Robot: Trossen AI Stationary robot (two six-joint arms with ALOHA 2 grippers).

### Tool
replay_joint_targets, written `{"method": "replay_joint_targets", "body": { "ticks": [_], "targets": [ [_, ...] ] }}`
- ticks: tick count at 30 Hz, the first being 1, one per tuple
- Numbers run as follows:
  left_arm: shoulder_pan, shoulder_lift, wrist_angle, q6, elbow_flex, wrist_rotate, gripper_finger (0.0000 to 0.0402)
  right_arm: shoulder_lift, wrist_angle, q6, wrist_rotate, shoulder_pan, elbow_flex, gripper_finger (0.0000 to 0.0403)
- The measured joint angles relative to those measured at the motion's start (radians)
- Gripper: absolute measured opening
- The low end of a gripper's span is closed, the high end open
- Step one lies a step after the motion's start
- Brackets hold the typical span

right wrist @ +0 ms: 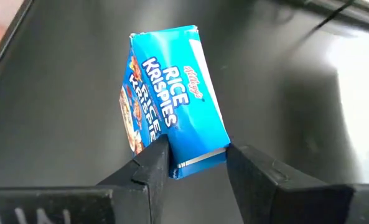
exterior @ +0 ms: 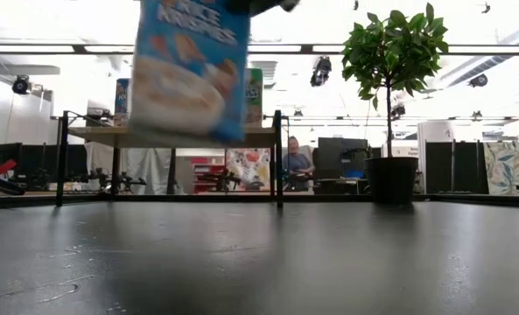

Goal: Stack cereal on shelf
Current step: Put the blue cereal box on the shelf aligned with the other blue cereal boxes

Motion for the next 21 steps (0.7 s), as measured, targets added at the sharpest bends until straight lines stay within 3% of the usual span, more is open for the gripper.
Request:
{"method": "replay_joint_targets", "body": {
  "ticks": [10,21],
  "targets": [
    [0.000,-0.135,-0.042,0.077,-0.050,-0.011,0.0000,0.018,-0.036,-0.109,0.008,-0.165,0.234,0.0134],
    [0.000,-0.274,-0.015,0.140,-0.108,-0.012,0.0000,0.142,-0.057,-0.305,-0.050,-0.403,0.538,0.0134]
  ]
}}
